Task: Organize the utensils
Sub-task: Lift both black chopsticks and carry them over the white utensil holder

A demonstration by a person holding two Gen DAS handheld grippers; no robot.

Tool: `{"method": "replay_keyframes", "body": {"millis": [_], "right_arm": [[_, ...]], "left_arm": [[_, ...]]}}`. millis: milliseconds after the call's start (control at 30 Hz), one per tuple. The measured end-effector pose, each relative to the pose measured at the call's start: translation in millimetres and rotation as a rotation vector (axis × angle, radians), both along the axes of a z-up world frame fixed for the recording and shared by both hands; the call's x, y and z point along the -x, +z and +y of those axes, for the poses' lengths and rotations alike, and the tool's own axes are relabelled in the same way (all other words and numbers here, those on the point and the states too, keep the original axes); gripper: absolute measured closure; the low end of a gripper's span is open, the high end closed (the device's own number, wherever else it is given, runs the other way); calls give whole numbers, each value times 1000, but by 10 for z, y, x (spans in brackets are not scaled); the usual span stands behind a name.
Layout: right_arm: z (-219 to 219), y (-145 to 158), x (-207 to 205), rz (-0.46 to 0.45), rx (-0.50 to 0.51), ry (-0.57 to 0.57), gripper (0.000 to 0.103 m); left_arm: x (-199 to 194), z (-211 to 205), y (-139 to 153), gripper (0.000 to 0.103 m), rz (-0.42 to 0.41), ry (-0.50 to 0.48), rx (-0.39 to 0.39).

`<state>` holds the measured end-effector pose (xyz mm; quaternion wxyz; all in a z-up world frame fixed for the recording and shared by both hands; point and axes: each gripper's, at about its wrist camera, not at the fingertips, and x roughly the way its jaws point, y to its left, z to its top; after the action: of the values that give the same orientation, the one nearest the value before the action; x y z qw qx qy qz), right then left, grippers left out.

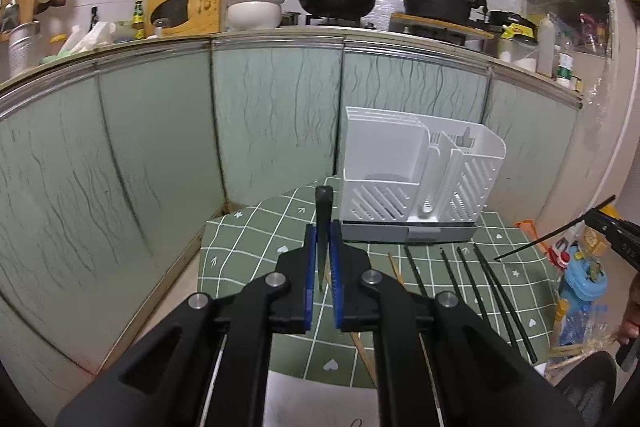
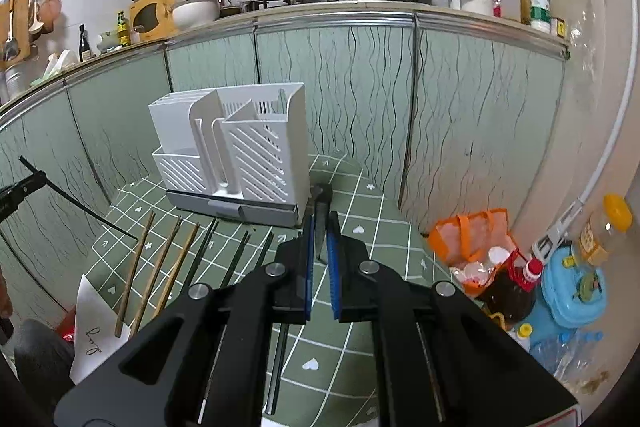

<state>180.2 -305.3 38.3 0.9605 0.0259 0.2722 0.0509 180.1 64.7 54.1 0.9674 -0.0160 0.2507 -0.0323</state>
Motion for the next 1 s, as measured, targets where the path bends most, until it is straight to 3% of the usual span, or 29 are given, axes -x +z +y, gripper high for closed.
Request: {"method": "replay_keyframes", "body": {"millis": [500,1000], "right_arm": [[-108,447,-63,-57,-32,103,97],[-19,1201,-214,-117,-40,218,97]], "left_arm": [[-165,208,408,95,-3,-154,31],[-479,-274,1103,95,-57,-372,44]]}}
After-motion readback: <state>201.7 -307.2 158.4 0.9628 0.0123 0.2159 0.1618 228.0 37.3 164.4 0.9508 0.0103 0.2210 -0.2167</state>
